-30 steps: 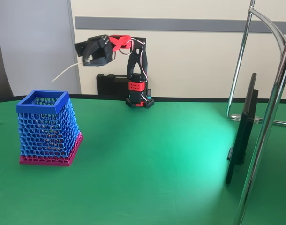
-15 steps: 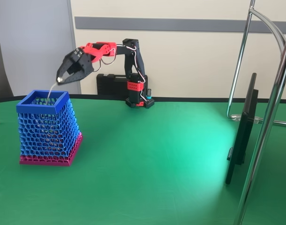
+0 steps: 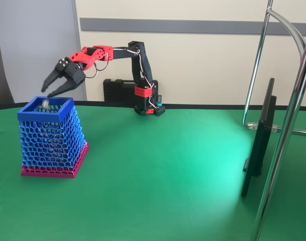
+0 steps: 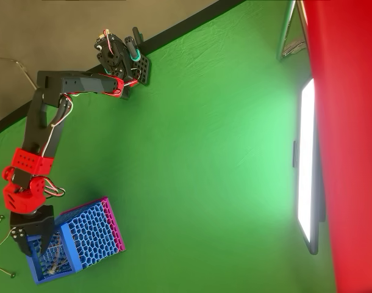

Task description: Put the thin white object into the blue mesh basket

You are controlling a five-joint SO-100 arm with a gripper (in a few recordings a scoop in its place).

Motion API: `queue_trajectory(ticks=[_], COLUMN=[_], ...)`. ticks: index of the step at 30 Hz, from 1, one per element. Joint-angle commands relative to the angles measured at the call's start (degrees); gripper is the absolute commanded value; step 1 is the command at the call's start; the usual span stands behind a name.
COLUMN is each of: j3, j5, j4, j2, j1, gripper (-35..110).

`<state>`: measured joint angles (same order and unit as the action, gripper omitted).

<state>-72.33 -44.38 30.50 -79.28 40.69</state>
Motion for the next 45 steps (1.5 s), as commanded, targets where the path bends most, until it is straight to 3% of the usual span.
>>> queue_trajectory(ticks=[1, 8, 17, 20, 38, 45], j3=[-4.5, -18.7, -52.6, -60.2, -103.3, -104.3], j5=[2.1, 13.5, 42.5, 46.5, 51.5, 50.1], j4=[-3.9, -7.5, -12.8, -12.3, -14.0, -2.2], j2=[-7.8, -19.6, -47.3, -54.1, -87.2, -95.5], j1=[1.1, -3.0, -20.8, -25.4, -34.2, -35.4], gripper=[17, 17, 3, 0, 0, 0])
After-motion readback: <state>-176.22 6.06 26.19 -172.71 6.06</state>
